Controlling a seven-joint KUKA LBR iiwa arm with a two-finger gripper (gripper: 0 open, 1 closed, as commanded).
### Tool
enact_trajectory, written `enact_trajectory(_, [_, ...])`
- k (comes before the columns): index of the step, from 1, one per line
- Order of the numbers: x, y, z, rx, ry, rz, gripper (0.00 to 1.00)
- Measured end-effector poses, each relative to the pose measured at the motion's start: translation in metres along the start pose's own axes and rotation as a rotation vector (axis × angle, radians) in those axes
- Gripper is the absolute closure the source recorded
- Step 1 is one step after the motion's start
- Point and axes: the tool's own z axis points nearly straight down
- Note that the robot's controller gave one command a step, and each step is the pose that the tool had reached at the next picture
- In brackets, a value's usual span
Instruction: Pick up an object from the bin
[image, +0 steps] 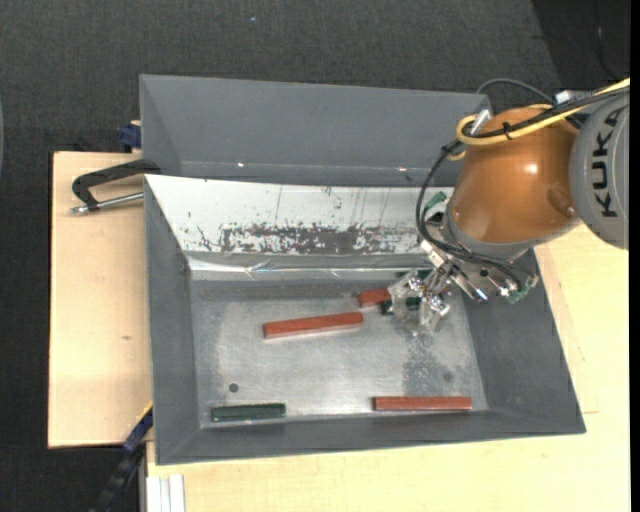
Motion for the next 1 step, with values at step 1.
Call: enact_trajectory(1, [-0.0239,0.0033,0.0401,0.002,-0.002,0.186,1.0])
